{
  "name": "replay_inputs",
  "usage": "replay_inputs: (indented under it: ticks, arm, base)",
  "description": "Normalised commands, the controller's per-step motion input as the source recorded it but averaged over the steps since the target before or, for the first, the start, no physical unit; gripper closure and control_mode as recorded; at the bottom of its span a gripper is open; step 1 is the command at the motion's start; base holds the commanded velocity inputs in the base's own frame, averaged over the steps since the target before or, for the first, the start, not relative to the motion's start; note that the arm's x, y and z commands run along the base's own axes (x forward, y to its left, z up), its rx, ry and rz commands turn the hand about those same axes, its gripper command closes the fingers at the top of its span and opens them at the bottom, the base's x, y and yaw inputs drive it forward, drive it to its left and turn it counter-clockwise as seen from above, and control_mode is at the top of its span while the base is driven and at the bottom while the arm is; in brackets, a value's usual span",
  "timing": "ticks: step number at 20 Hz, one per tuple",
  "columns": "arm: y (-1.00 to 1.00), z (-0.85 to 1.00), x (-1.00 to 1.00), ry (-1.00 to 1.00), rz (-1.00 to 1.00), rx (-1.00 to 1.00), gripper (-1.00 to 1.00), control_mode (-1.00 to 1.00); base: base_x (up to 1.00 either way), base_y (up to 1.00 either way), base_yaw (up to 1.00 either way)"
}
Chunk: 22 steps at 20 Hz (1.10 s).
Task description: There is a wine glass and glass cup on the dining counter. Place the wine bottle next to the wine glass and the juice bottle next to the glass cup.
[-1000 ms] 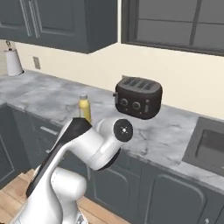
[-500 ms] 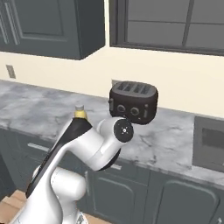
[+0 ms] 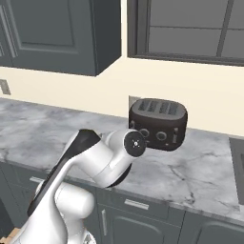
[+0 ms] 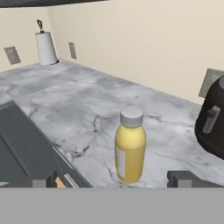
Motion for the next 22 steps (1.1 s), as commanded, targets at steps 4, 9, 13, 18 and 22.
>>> replay_inputs:
  ticks: [4,9,13,18,22]
  arm:
    - [0.0,0.0,0.0,0.0,0.0,0.0,-1.0,1.0]
    - [0.0,0.0,0.0,0.0,0.0,0.0,-1.0,1.0]
    - [0.0,0.0,0.0,0.0,0.0,0.0,-1.0,1.0]
    - [0.0,0.0,0.0,0.0,0.0,0.0,-1.0,1.0]
    - [-0.03,0.0,0.0,0.0,0.04,0.01,-1.0,-1.0]
  base:
    - [0.07,0.01,0.0]
    - [0.0,0.0,0.0]
    - [0.0,0.0,0.0]
    - [0.0,0.0,0.0]
    - [-0.02,-0.03,0.05]
